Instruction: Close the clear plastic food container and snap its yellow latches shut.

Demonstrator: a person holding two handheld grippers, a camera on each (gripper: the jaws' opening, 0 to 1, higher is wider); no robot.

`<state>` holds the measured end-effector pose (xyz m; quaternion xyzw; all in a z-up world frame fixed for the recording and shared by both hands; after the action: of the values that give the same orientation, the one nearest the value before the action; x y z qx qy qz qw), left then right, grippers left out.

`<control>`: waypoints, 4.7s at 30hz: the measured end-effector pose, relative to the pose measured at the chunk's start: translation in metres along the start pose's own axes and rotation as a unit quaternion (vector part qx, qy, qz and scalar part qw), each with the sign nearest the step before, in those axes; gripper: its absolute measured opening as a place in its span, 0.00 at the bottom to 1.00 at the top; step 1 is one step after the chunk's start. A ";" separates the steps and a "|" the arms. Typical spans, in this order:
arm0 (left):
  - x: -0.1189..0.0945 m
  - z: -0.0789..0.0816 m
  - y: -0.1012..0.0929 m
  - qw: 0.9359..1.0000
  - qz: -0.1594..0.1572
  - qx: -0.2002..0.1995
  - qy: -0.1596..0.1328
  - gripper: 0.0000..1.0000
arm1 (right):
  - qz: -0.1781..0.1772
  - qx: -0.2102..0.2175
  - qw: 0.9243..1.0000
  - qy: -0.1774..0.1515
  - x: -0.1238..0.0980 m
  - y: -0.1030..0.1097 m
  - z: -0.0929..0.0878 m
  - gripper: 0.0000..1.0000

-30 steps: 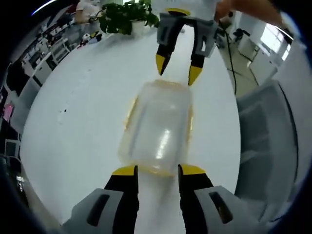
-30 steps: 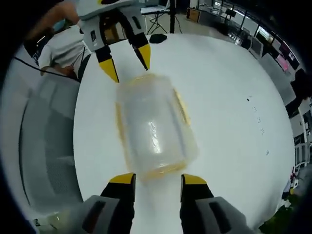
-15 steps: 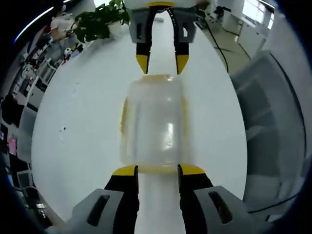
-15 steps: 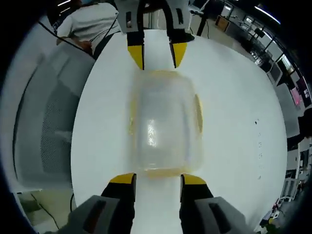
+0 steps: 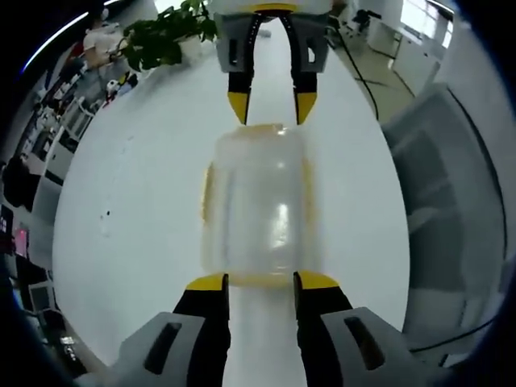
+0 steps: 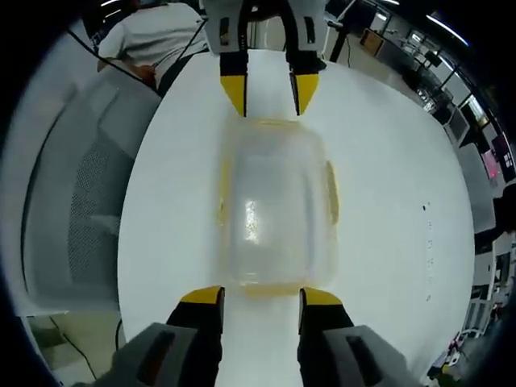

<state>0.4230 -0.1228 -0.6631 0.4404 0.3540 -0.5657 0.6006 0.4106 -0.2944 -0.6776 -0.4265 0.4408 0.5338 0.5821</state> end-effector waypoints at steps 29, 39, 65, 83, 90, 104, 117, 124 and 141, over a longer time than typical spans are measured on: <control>0.011 0.047 0.002 0.999 -0.001 0.010 -0.032 0.27 | 0.003 -0.016 0.999 -0.037 0.005 -0.002 0.039 0.34; 0.013 0.048 0.004 0.999 0.002 0.006 -0.033 0.28 | 0.000 -0.013 0.999 -0.049 0.007 -0.008 0.044 0.34; 0.026 0.053 -0.015 0.998 -0.001 -0.038 -0.059 0.29 | -0.006 -0.002 0.998 -0.065 0.016 -0.035 0.052 0.35; 0.032 0.051 -0.030 0.998 0.031 -0.025 -0.057 0.43 | 0.002 -0.005 0.998 -0.064 0.019 -0.047 0.057 0.41; 0.037 0.050 -0.034 0.998 0.039 -0.015 -0.051 0.44 | 0.026 0.004 0.998 -0.061 0.021 -0.050 0.057 0.41; 0.043 0.046 -0.040 0.996 0.061 -0.008 -0.062 0.46 | 0.073 0.002 0.996 -0.052 0.026 -0.054 0.058 0.41; 0.048 0.047 -0.041 0.993 0.099 0.001 -0.069 0.47 | 0.121 -0.008 0.992 -0.047 0.031 -0.054 0.063 0.39; 0.046 0.047 -0.042 0.992 0.109 0.007 -0.061 0.40 | 0.149 -0.011 0.988 -0.037 0.036 -0.049 0.068 0.41; 0.050 0.046 -0.038 0.991 0.125 0.009 -0.046 0.37 | 0.161 -0.012 0.986 -0.039 0.037 -0.051 0.067 0.40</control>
<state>0.3870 -0.1831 -0.6971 0.4602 0.2630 -0.5089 0.6783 0.4664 -0.2239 -0.6956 -0.3358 0.4742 0.6421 0.5001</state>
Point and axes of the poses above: the point that each gripper's makers call its tool centre point, and the gripper's own axes: x roughly forward along the fingers, y roughly to its left, z roughly out of its top, the point moved 5 cm from there along -x, roughly backward along the fingers, and after that the axes turned 4 degrees about x, right-handed, at the moved point
